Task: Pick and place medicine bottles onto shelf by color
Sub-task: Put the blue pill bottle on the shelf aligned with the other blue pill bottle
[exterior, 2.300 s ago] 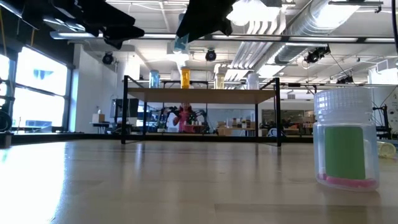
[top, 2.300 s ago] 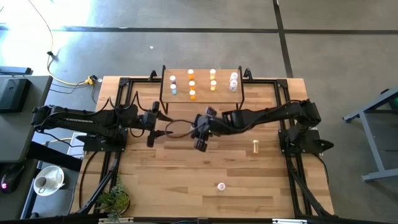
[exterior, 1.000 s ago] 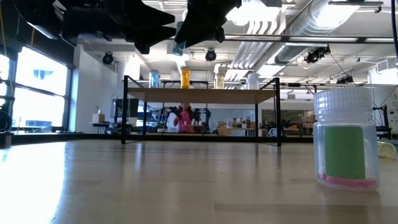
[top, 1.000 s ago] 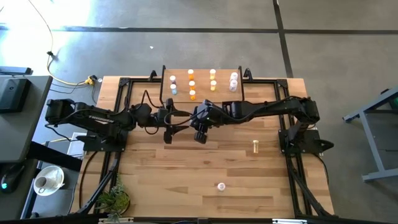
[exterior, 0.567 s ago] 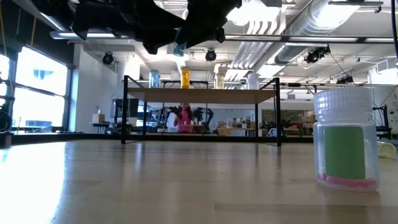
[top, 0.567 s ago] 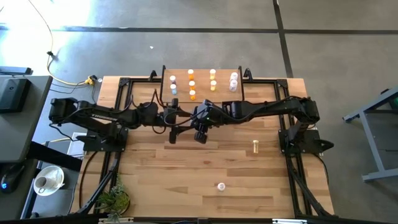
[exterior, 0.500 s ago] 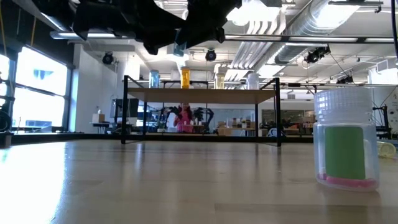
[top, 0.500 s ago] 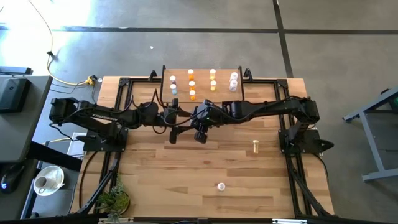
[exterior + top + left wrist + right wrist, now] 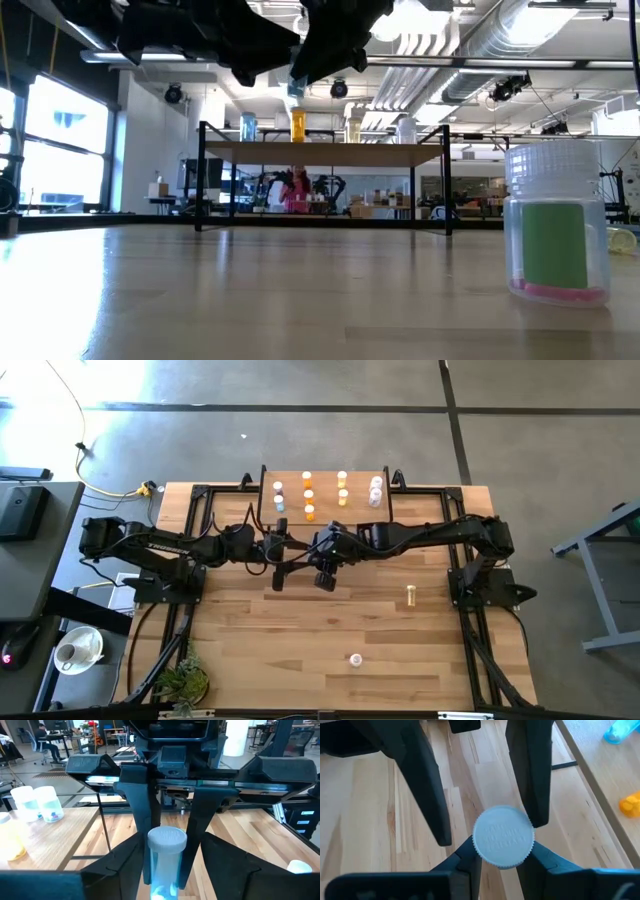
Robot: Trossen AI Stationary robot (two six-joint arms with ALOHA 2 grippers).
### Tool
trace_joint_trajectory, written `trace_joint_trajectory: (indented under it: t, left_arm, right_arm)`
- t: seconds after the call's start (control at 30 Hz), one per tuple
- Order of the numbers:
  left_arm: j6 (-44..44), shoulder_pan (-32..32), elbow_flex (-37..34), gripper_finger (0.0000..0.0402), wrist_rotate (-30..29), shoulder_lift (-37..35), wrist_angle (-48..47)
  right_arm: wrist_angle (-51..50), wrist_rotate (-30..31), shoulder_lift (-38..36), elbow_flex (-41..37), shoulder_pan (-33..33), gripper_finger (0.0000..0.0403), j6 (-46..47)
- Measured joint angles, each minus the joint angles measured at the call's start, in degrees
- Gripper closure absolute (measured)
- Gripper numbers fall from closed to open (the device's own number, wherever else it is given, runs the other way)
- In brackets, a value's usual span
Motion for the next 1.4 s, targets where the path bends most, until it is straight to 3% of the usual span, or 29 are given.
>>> trace_joint_trajectory:
  t: [0.23, 0.83, 1.13, 1.4]
  left_arm:
    - [0.0, 0.0, 0.0, 0.0239, 0.0, 0.0, -0.5]
    - [0.0, 0.0, 0.0, 0.0244, 1.4, 0.0, -0.3]
    - [1.0, 0.0, 0.0, 0.0294, 2.0, 0.0, -0.4]
    - [1.5, 0.0, 0.0, 0.0295, 2.1, 0.0, -0.6]
  right_arm:
    - [0.6, -0.2, 0.0, 0.0, 0.1, 0.0318, -0.2]
    - [1.8, -2.8, 0.0, 0.0, 0.2, 0.0318, -1.7]
    - [2.0, -2.8, 0.0, 0.0, 0.2, 0.0318, -2.7]
    - [1.9, -2.7, 0.0, 0.0, 0.2, 0.0318, -2.8]
